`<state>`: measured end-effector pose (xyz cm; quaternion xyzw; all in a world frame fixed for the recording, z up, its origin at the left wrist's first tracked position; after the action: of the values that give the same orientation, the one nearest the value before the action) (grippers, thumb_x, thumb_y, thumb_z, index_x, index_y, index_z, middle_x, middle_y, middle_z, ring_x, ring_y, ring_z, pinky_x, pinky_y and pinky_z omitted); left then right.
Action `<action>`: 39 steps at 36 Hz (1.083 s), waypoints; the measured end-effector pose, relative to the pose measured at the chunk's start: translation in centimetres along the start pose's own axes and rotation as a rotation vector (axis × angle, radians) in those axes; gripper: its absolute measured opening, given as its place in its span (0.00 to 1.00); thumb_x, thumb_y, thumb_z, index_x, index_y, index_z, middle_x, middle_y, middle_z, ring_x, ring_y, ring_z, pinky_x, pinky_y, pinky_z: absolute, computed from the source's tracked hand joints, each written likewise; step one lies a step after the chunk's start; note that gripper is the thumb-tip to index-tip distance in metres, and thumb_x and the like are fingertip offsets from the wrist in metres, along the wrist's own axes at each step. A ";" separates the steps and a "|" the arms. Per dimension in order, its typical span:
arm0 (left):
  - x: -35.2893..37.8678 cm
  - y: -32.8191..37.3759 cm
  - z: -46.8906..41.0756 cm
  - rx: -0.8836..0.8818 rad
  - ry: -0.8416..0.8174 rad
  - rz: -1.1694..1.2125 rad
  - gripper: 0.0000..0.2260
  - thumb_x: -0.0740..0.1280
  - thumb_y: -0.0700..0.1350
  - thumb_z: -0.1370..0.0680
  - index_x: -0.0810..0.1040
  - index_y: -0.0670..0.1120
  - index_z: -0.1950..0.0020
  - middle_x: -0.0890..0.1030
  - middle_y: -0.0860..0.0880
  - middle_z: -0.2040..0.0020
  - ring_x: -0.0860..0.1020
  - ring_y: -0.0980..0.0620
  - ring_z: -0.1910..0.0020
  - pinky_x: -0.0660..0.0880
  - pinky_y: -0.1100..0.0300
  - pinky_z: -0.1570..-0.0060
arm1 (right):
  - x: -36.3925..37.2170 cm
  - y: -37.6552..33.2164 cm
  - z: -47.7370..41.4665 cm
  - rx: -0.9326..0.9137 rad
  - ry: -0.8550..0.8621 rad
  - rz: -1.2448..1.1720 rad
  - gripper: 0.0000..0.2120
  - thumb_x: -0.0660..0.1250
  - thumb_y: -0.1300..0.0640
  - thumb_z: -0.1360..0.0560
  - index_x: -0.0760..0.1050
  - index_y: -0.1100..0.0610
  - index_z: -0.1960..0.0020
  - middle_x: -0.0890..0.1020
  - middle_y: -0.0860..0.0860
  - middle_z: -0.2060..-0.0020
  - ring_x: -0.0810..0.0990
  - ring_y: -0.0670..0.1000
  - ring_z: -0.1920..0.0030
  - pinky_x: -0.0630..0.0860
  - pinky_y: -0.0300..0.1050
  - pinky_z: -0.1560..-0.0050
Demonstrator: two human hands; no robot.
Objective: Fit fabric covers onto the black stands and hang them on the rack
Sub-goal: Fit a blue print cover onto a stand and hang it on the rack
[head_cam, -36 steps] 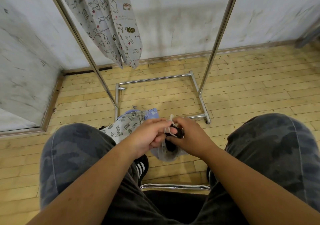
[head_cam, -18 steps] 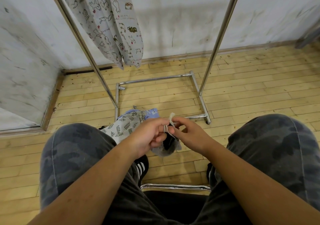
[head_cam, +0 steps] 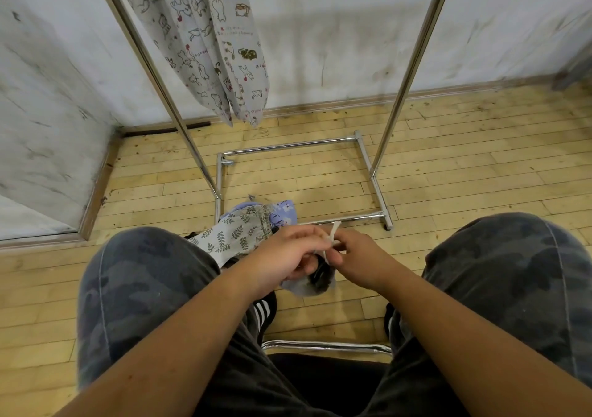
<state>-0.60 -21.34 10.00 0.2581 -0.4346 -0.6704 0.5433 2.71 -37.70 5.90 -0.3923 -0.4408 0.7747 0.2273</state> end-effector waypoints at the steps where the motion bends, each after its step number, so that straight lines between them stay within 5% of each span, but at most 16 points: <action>1: 0.1 0.1 0.1 0.003 -0.010 0.004 0.04 0.65 0.42 0.17 0.78 0.43 0.49 0.86 0.42 0.51 0.70 0.54 0.70 0.58 0.65 0.77 | -0.1 0.0 0.0 -0.001 0.004 -0.007 0.19 0.65 0.57 0.18 0.75 0.38 0.33 0.80 0.37 0.46 0.78 0.33 0.47 0.73 0.23 0.54; 5: 0.0 0.3 0.0 -0.023 -0.005 0.063 0.04 0.66 0.42 0.18 0.77 0.41 0.47 0.84 0.44 0.54 0.69 0.54 0.69 0.54 0.64 0.76 | -0.1 -0.3 -0.1 0.015 0.042 -0.083 0.18 0.65 0.56 0.17 0.76 0.40 0.30 0.78 0.34 0.45 0.78 0.33 0.48 0.75 0.25 0.56; 14: 0.4 -0.2 -0.3 -0.191 0.011 -0.036 0.15 0.67 0.54 0.18 0.75 0.49 0.62 0.72 0.49 0.67 0.65 0.55 0.72 0.55 0.63 0.74 | -0.1 -0.4 -0.4 0.046 0.192 -0.054 0.19 0.67 0.59 0.19 0.76 0.44 0.30 0.79 0.39 0.49 0.81 0.41 0.49 0.76 0.30 0.52; 20: 0.1 -0.2 -0.8 -0.117 0.098 -0.049 0.11 0.64 0.52 0.17 0.77 0.45 0.47 0.65 0.50 0.71 0.59 0.53 0.74 0.53 0.58 0.71 | 0.1 0.1 -0.4 0.028 0.200 0.032 0.19 0.69 0.49 0.20 0.75 0.45 0.29 0.82 0.44 0.46 0.80 0.43 0.44 0.78 0.43 0.40; 30: 0.5 -0.1 -0.3 -0.090 0.080 -0.126 0.09 0.63 0.45 0.20 0.76 0.46 0.59 0.81 0.46 0.64 0.67 0.52 0.72 0.62 0.63 0.73 | 0.7 0.2 -0.5 0.048 0.044 0.137 0.09 0.69 0.55 0.23 0.81 0.44 0.44 0.83 0.46 0.46 0.79 0.45 0.45 0.74 0.36 0.48; 34: 0.8 -0.1 0.0 -0.061 0.045 -0.174 0.10 0.63 0.46 0.19 0.77 0.44 0.59 0.82 0.45 0.63 0.69 0.52 0.71 0.63 0.62 0.71 | 0.2 -0.1 -0.6 0.028 0.050 0.111 0.15 0.69 0.60 0.23 0.78 0.39 0.52 0.83 0.47 0.50 0.80 0.42 0.50 0.74 0.29 0.56; 39: 1.2 0.1 0.4 -0.033 -0.012 -0.259 0.14 0.63 0.47 0.17 0.79 0.40 0.56 0.84 0.46 0.61 0.71 0.53 0.69 0.66 0.61 0.68 | 0.0 0.5 -0.6 0.051 0.038 0.054 0.15 0.69 0.62 0.24 0.81 0.44 0.45 0.84 0.44 0.50 0.81 0.43 0.51 0.75 0.27 0.59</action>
<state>-1.23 -22.38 10.49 0.2991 -0.3899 -0.7435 0.4536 3.18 -37.66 5.34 -0.4129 -0.4057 0.7839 0.2245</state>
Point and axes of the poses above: each hand's wrist, its own z-axis away from the middle knuckle, its own x-axis out of the palm, y = z × x, the point moved 2 cm from there along -z, towards the middle knuckle
